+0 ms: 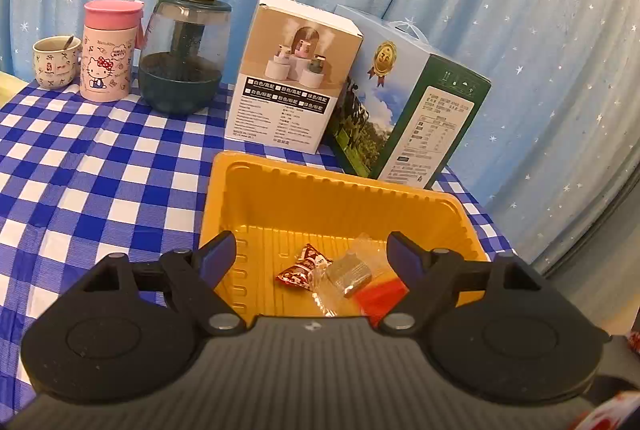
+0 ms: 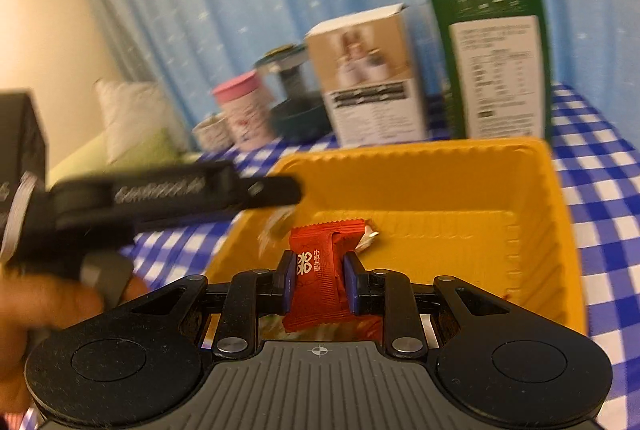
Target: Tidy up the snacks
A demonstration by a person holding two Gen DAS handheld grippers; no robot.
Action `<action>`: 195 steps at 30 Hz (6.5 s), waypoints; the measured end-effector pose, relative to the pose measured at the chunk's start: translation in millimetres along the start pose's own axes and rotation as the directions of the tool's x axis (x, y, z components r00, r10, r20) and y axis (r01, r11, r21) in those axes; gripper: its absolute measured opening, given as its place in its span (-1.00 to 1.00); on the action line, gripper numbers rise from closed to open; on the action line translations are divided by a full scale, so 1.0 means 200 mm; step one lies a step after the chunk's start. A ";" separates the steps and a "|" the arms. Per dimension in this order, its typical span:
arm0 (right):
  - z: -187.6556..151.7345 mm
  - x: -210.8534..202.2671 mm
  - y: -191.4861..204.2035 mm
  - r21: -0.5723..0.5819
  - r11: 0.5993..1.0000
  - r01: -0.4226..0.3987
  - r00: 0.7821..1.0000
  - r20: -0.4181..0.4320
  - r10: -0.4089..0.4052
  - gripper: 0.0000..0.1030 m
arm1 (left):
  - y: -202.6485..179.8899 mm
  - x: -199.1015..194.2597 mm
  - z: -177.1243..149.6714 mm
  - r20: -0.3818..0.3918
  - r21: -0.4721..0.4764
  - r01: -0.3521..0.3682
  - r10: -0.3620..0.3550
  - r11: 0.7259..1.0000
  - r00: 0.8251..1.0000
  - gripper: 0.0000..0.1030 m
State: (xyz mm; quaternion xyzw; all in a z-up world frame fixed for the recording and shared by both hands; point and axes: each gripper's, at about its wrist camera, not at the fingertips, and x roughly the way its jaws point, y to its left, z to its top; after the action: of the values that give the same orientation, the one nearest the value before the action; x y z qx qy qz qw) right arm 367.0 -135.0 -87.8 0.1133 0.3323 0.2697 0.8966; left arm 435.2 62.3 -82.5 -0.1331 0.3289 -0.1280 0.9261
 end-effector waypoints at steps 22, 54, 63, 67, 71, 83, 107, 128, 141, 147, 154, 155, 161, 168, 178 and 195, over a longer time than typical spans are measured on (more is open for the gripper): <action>0.01 -0.05 -0.08 0.080 0.993 0.088 0.989 0.114 -0.097 -0.50 | -0.03 0.01 -0.03 -0.078 -0.025 0.130 -0.131 0.991 0.988 0.56; -0.01 -0.28 -0.20 0.148 0.944 0.295 0.932 0.171 -0.319 0.31 | -0.10 -0.26 -0.09 0.076 0.175 -0.141 0.130 0.974 0.989 0.75; -0.09 -0.51 -0.12 0.118 0.941 0.317 0.924 0.185 -0.334 0.32 | -0.21 -0.53 -0.24 0.157 0.222 -0.195 0.162 0.955 0.974 1.00; -0.13 -0.64 -0.05 0.086 0.942 0.323 0.920 0.205 -0.335 0.39 | -0.27 -0.68 -0.32 0.205 0.258 -0.243 0.193 0.935 0.960 1.00; -0.20 -0.77 0.03 0.050 0.943 0.330 0.918 0.214 -0.333 0.44 | -0.34 -0.85 -0.42 0.248 0.277 -0.294 0.227 0.915 0.942 1.00; -0.45 -1.14 0.18 0.077 0.940 0.333 0.928 0.150 -0.341 0.46 | -0.52 -1.28 -0.66 0.269 0.252 -0.354 0.287 0.901 0.919 1.00; -0.61 -1.71 0.54 0.016 0.944 0.330 0.941 0.068 -0.330 0.46 | -0.76 -1.83 -0.87 0.138 0.136 -0.315 0.297 0.939 0.945 1.00; -0.66 -1.96 0.76 -0.062 0.951 0.302 0.951 0.087 -0.296 0.46 | -0.85 -2.05 -0.97 0.107 0.112 -0.310 0.299 0.944 0.948 1.00; -0.66 -2.00 0.78 -0.074 0.947 0.311 0.948 0.098 -0.303 0.46 | -0.87 -2.06 -0.99 0.123 0.122 -0.291 0.276 0.949 0.953 1.00; -0.67 -2.00 0.78 -0.071 0.947 0.313 0.947 0.095 -0.305 0.46 | -0.87 -2.06 -0.99 0.121 0.118 -0.288 0.274 0.950 0.954 1.00; -0.67 -1.99 0.78 -0.066 0.948 0.312 0.948 0.088 -0.306 0.46 | -0.86 -2.06 -0.99 0.117 0.118 -0.289 0.275 0.950 0.954 1.00; -0.67 -1.99 0.78 -0.065 0.948 0.312 0.948 0.088 -0.306 0.46 | -0.86 -2.06 -0.99 0.118 0.118 -0.289 0.276 0.950 0.954 1.00; -0.68 -1.99 0.77 -0.060 0.947 0.315 0.947 0.086 -0.309 0.46 | -0.87 -2.06 -1.00 0.120 0.119 -0.288 0.274 0.950 0.954 1.00; -0.68 -2.00 0.77 -0.061 0.947 0.315 0.947 0.087 -0.310 0.46 | -0.87 -2.06 -0.99 0.121 0.119 -0.287 0.273 0.951 0.954 1.00; -0.68 -1.99 0.76 -0.056 0.948 0.314 0.947 0.082 -0.309 0.46 | -0.88 -2.06 -1.00 0.118 0.117 -0.285 0.272 0.951 0.955 1.00; -0.69 -1.99 0.76 -0.052 0.947 0.316 0.947 0.082 -0.311 0.46 | -0.88 -2.05 -1.01 0.114 0.120 -0.284 0.271 0.951 0.956 1.00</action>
State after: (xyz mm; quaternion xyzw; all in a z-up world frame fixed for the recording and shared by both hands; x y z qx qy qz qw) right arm -38.8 -228.4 79.4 0.0398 0.3046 0.1301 0.9427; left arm -28.8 -1.6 59.9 -0.0287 0.2898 -0.0120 0.9566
